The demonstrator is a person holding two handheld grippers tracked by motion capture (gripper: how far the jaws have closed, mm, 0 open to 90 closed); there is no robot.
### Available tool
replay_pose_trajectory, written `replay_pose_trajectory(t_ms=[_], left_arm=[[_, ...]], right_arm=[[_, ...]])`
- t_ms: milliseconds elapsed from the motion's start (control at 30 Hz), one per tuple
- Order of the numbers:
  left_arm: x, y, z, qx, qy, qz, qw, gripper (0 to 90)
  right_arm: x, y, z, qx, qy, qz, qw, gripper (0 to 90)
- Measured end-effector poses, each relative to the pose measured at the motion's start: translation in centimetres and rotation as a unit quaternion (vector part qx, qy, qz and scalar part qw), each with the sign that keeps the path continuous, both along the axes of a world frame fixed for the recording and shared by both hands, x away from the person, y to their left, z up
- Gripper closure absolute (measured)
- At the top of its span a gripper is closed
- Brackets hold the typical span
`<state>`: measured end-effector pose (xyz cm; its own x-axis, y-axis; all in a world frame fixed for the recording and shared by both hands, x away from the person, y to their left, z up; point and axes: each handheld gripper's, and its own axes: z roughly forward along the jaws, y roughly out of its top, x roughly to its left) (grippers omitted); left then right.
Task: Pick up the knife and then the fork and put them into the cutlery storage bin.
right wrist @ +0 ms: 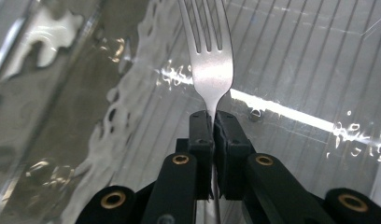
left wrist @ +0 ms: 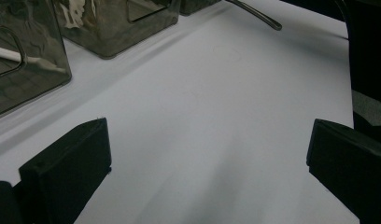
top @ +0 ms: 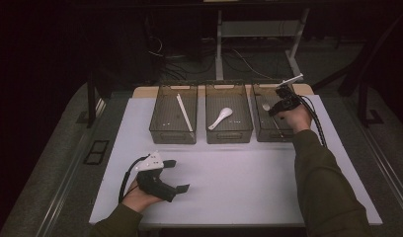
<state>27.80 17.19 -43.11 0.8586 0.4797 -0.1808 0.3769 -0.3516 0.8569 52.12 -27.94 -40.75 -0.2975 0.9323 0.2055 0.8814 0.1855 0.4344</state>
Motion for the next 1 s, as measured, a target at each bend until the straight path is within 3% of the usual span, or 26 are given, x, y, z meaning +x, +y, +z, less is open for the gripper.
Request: replay_pose_trajectory(t_ms=[133,333,400,533,633,800,1000], left_arm=[[0.0,0.0,0.0,-0.001,0.0,0.0,1.0,0.0],[0.0,0.0,0.0,-0.001,0.001,0.0,1.0,0.0],[0.0,0.1,0.0,-0.001,0.001,0.0,1.0,0.0],[0.0,0.1,0.0,-0.001,0.0,0.002,1.0,0.0],[0.0,0.1,0.0,-0.001,0.0,0.004,1.0,0.0],[0.0,0.1,0.0,0.001,0.0,0.004,1.0,0.0],[-0.1,0.0,0.0,0.006,-0.002,0.003,1.0,0.0]], right_arm=[[0.2,0.3,-0.2,-0.016,-0.001,0.009,0.9998,83.9],[0.0,0.0,0.5,-0.007,-0.024,0.003,0.9997,73.1],[-0.2,-0.1,0.9,0.004,-0.034,0.002,0.9994,65.4],[-1.1,-0.2,2.2,0.007,-0.053,0.01,0.9985,58.1],[-2.1,-0.4,3.5,0.023,-0.079,0.027,0.9962,59.5],[-4.5,-0.9,5.2,0.016,-0.113,0.047,0.9924,63.4],[-7.4,-2.0,6.3,0.017,-0.128,0.065,0.9896,84.3]])
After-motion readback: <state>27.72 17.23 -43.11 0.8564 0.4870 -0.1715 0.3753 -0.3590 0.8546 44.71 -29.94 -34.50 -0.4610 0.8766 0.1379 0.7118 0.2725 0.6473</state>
